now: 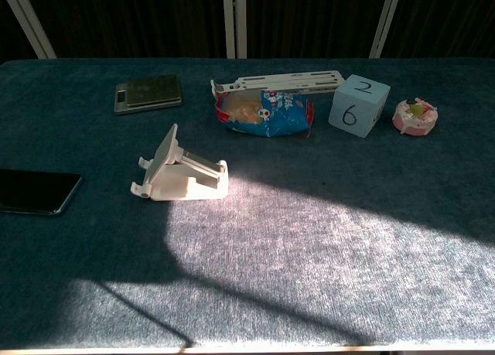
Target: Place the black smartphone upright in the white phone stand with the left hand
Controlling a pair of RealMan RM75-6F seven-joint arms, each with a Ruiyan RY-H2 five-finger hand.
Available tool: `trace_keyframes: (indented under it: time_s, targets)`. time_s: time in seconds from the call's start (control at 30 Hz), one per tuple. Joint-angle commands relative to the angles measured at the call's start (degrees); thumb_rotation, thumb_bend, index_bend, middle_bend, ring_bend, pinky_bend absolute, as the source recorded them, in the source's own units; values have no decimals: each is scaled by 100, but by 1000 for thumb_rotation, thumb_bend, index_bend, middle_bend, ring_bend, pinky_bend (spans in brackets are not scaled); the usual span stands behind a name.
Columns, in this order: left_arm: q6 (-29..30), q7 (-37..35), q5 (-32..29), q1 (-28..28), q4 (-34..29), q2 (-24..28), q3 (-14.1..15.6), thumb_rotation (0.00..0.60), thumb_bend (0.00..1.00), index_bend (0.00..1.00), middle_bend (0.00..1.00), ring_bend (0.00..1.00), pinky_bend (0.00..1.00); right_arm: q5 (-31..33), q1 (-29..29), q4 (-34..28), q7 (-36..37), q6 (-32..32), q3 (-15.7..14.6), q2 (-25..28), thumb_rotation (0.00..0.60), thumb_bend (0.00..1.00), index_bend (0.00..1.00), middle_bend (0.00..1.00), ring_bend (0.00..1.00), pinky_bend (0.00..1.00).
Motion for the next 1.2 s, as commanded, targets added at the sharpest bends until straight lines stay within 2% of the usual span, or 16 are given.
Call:
trace_keyframes:
  time_s: [0.03,0.27,0.47,0.6,0.73,1.2]
  targets:
    - [-86,36,-63,-42,-4,-26,-2,600,45,32,50,0,0,35,30,-41,-28,-31,24,34,600,46,0,0,0,9]
    - [-356,172,68,-266,-210,13,12,600,80,55,73,0,0,38,37,-158,-41,93,118,251,600,46,0,0,0,9]
    - [-1069,224,88,-693,-284,-129,56,600,114,126,92,0,0,47,-18,-237,24,265,184,433,600,46,0,0,0,9]
    - [-1715,348,-111,-1013,-138,-371,100,600,140,166,92,0,0,13,-49,-280,37,305,154,472,600,46,0,0,0,9]
    - [-2114,477,-351,-1223,54,-668,97,600,145,180,92,0,0,51,-49,-279,52,232,112,461,600,46,0,0,0,9]
    - [-2642,808,-968,-1601,431,-1183,60,600,155,180,92,0,0,153,-48,-244,95,127,63,415,600,46,0,0,0,9]
